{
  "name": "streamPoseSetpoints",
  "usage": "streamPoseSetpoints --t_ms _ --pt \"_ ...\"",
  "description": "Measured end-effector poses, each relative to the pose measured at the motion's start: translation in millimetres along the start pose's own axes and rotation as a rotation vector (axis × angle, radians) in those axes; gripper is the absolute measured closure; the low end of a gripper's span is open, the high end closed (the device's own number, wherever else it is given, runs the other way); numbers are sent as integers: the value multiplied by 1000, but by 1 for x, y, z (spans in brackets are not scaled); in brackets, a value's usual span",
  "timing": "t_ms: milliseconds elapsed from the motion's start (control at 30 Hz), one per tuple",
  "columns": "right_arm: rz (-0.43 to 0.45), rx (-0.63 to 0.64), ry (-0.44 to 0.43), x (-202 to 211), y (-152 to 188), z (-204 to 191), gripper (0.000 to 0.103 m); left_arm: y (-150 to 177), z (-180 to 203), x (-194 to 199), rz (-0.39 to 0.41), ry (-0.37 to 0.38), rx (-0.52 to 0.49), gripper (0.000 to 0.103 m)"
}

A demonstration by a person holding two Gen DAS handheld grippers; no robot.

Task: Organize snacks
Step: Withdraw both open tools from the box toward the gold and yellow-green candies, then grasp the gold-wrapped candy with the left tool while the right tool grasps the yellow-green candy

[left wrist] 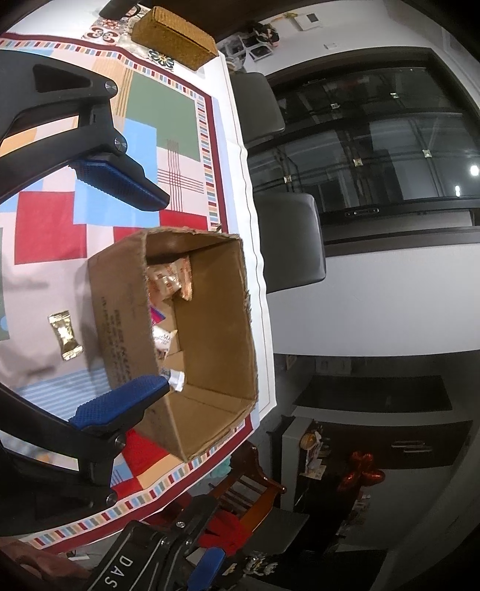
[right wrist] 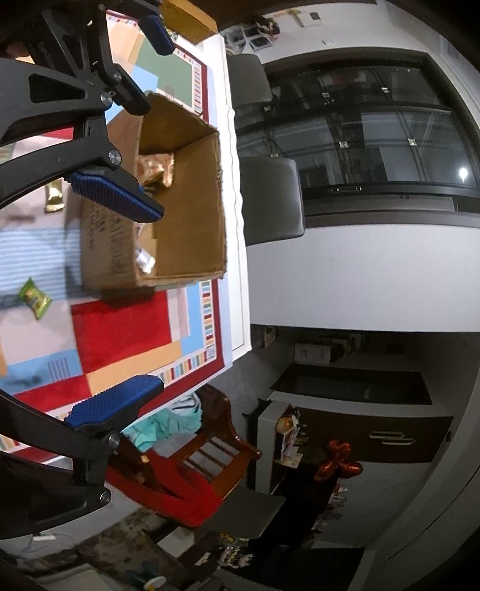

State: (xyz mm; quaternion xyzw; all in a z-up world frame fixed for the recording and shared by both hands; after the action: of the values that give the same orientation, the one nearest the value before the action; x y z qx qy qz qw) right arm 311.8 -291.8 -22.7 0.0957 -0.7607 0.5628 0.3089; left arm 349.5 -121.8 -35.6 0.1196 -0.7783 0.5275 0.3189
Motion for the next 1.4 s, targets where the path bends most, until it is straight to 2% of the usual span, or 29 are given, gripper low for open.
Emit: streamPoseSetpoints --t_ms 333,767,1400 --pt "-32 -22 24 5 24 19 18 20 17 3 -26 15 -10 12" --pt "-62 -20 43 -1 50 23 18 48 25 -7 -61 11 17 12" --pt "-141 0 86 -39 107 40 18 96 49 -52 -128 7 3 12"
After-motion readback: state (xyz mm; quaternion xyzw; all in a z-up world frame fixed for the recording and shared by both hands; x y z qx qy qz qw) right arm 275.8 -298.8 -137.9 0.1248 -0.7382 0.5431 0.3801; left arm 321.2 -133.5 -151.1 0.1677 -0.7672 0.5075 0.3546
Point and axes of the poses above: each gripper's, at about its wrist camera, not at the fingertips, and x roughly against the way its jaws point, z to its right, y to its underside, the point moved 3 cm from there along -x, roughly the way its jaws point, and after that the axes turned 13 degrees about -x, right-handed, at the moved point
